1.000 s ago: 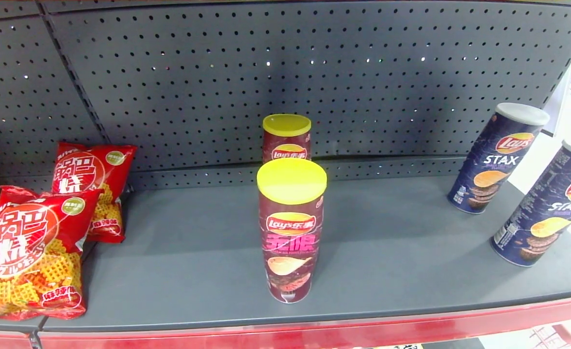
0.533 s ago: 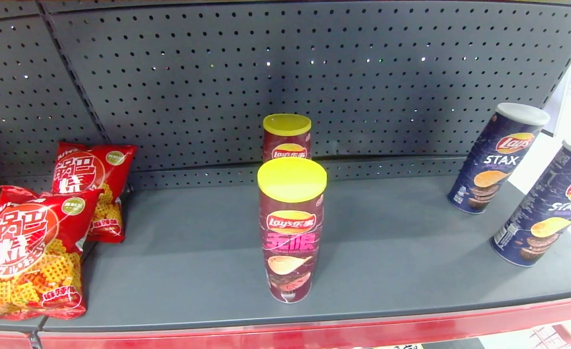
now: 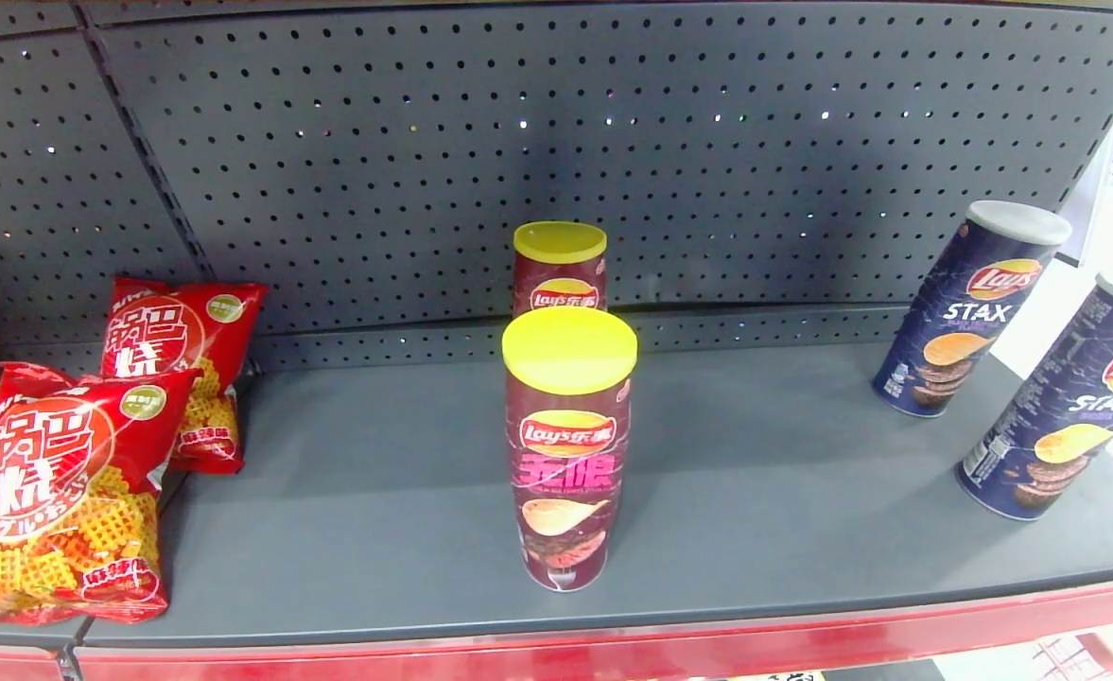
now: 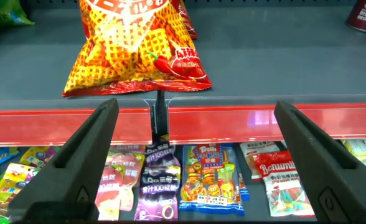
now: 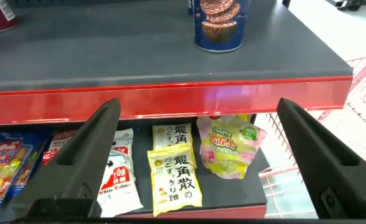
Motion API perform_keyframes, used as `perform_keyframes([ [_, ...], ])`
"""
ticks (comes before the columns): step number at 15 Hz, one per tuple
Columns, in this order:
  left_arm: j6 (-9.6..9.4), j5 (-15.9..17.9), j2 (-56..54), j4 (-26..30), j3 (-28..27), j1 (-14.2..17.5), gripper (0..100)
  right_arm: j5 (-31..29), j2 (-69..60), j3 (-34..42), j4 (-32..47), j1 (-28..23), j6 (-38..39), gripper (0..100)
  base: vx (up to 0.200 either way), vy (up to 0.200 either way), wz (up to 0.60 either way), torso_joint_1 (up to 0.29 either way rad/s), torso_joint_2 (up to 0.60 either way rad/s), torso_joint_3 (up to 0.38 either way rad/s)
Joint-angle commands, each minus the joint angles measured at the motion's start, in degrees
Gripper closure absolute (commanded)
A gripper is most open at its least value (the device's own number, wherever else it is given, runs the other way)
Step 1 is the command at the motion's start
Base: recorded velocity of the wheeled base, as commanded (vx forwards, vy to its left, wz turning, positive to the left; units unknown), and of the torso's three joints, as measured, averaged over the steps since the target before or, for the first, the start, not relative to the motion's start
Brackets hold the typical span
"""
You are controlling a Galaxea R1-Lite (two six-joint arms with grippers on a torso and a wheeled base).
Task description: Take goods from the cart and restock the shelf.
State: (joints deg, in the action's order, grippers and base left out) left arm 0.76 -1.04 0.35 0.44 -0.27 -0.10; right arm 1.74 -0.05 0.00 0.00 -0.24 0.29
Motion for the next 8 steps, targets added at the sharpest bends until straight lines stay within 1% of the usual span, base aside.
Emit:
perform_keyframes([
  [1,0.04,-0.02,0.09,0.0,0.0,0.01,0,0.01,0.14,0.0,0.0,-0.02,-0.03,0,0.0,0.0,0.0,0.0,0.0,0.0],
  [8,0.04,-0.02,0.09,0.0,0.0,0.01,0,0.01,0.14,0.0,0.09,-0.02,-0.2,0,0.0,0.0,0.0,0.0,0.0,0.0],
])
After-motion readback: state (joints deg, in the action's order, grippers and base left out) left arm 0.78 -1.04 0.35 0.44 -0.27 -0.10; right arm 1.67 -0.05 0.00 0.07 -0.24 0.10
